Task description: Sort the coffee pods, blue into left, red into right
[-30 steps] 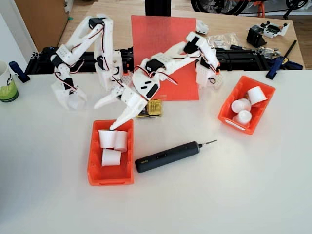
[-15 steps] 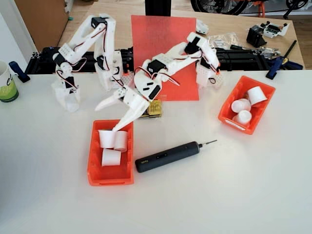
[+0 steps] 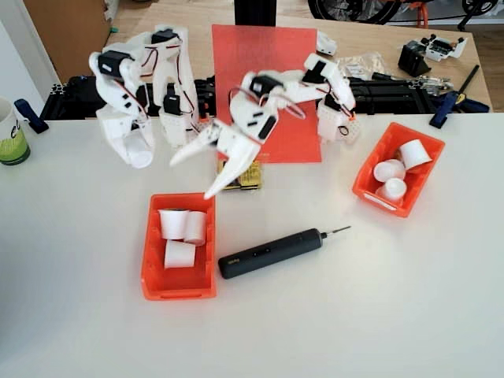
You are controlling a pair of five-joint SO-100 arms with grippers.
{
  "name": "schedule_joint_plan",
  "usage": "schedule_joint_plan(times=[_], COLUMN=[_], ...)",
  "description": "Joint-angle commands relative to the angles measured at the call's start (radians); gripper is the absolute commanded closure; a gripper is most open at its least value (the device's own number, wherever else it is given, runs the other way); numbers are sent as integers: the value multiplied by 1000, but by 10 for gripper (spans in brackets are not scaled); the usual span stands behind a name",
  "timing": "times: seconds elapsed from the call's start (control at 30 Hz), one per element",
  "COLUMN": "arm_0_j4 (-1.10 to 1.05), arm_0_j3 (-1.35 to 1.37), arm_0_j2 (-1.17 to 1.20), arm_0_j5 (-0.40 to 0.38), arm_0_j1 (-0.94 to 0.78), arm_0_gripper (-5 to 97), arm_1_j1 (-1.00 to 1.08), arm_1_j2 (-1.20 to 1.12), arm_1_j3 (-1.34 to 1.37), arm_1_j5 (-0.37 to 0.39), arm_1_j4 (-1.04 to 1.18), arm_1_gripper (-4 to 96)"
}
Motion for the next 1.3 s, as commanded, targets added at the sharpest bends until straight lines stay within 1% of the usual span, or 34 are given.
schedule_joint_plan(times=[0.0, 0.07, 0.13, 0.23, 0.27, 0.3, 0.33, 0.4, 0.43, 0.57, 0.67, 0.8, 0.9, 1.03, 1.1, 1.2, 1.27], arm_0_j4=[15, -21, -67, -192, -224, -256, -288, -353, -402, -523, -583, -680, -709, -690, -647, -387, -160], arm_0_j3=[-118, -152, -175, -176, -181, -183, -183, -183, -183, -183, -183, -183, -183, -183, -190, -334, -483], arm_0_j2=[-18, -52, -91, -161, -187, -209, -230, -285, -314, -379, -385, -400, -407, -397, -385, -374, -373], arm_0_j5=[101, 175, 230, 318, 328, 331, 330, 296, 296, 213, 173, 169, 169, 172, 172, 155, 120], arm_0_j1=[-117, -196, -272, -374, -399, -417, -430, -451, -457, -453, -445, -440, -436, -428, -416, -402, -388], arm_0_gripper=[796, 797, 797, 797, 797, 797, 797, 793, 791, 772, 744, 689, 682, 672, 674, 676, 678], arm_1_j1=[-32, -52, -75, -112, -124, -138, -150, -164, -169, -172, -172, -181, -189, -192, -202, -244, -285], arm_1_j2=[12, 12, 12, 12, 12, 18, 21, 29, 32, 34, 34, 28, 20, -3, -5, 8, 28], arm_1_j3=[-172, -199, -250, -331, -357, -359, -374, -385, -385, -385, -380, -371, -371, -371, -371, -383, -383], arm_1_j5=[-21, -34, -38, -14, -5, -14, -23, -40, -51, -89, -98, -87, -75, -54, -38, 6, 48], arm_1_j4=[229, 281, 345, 466, 505, 517, 528, 534, 534, 534, 534, 534, 532, 518, 517, 535, 537], arm_1_gripper=[548, 546, 547, 549, 549, 549, 549, 549, 549, 547, 547, 545, 544, 544, 545, 547, 550])
